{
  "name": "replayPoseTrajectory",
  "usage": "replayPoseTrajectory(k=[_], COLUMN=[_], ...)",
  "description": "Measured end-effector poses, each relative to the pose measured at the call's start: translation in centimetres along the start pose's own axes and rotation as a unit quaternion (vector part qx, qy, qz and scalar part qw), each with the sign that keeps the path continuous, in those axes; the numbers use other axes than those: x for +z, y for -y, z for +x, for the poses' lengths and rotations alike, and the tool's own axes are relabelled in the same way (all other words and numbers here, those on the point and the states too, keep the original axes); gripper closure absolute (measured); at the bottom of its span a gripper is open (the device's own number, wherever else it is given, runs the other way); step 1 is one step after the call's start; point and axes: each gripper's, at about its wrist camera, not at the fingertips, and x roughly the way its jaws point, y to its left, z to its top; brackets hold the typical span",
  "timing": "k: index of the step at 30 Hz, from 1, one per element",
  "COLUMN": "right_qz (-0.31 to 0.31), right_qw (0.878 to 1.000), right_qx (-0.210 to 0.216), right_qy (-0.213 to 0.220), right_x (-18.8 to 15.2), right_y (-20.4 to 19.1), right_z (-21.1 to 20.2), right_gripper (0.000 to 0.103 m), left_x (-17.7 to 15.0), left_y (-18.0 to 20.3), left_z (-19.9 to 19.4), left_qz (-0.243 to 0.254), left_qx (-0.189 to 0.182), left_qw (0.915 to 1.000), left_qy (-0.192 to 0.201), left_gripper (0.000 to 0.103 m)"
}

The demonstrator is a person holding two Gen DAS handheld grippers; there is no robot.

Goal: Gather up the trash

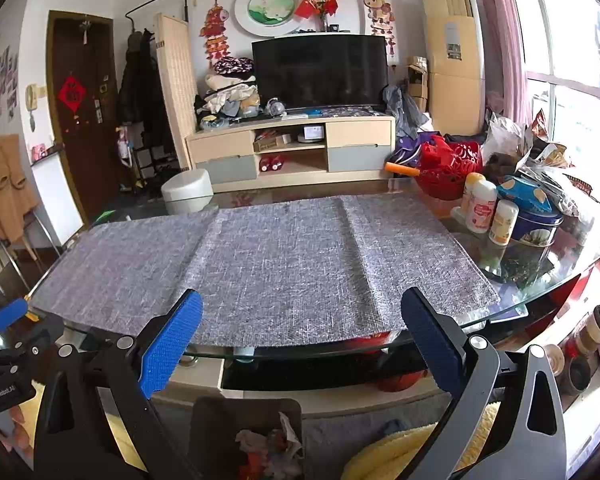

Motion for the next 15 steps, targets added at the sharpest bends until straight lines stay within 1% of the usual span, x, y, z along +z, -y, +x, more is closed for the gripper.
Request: replayPoseTrajectory(k=[15], right_qz=[0.003], right_qw=[1.000], right_qx=[0.000], right_qy=[0.002], right_x=[0.10], right_y=[-0.05], right_z=[0.14], right_gripper=[0.003], left_x=[0.29], left_y=[0.60], left_z=[-0.04], left_qz=[-0.001], left_qx=[0.000], left_qw=[1.0000], left_qy=[0.001], left_gripper=[0.008])
